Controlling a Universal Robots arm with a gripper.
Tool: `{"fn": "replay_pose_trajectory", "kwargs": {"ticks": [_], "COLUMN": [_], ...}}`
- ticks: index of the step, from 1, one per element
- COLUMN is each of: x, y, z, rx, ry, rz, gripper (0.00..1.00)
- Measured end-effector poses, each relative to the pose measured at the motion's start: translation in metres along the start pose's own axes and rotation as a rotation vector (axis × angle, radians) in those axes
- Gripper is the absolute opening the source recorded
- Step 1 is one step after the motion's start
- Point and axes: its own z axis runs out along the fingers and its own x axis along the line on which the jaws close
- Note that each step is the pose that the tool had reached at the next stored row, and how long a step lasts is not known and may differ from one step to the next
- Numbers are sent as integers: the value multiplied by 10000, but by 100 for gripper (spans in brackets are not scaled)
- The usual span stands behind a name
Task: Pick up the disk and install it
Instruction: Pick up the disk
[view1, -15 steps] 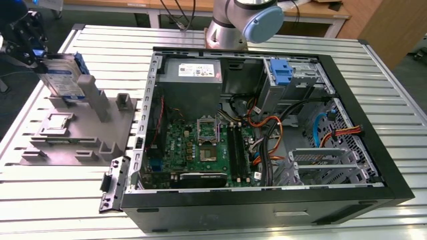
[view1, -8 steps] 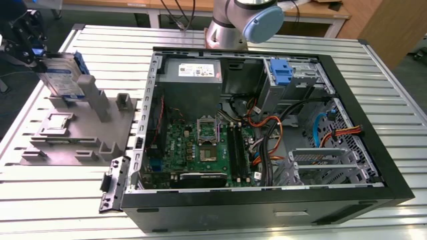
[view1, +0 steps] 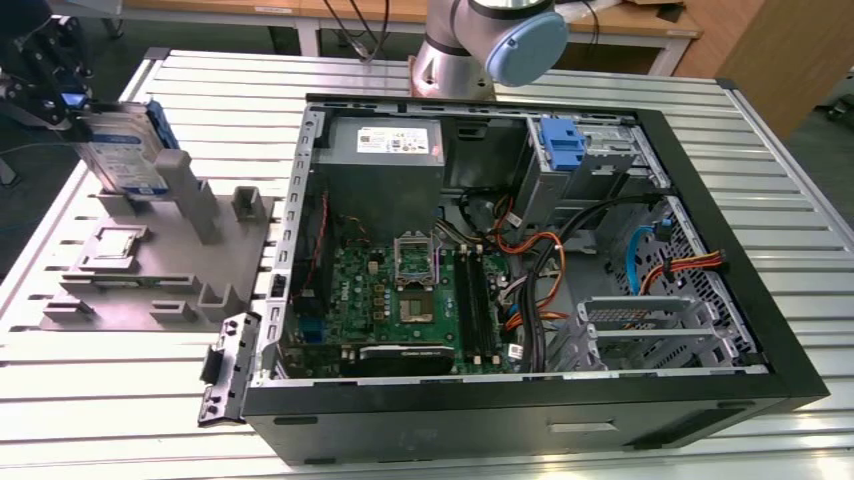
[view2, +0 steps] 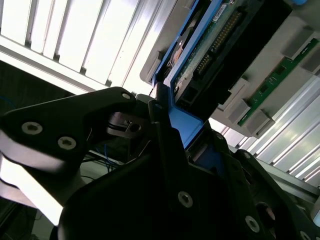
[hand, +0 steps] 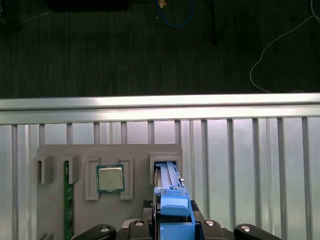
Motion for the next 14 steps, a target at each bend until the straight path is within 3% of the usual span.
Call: {"fn": "replay_pose_trajectory", "kwargs": {"ticks": [14], "x": [-5], "y": [1], "z": [-91], "rx": [1], "ry": [0], "rz": [0], "gripper": [37]}}
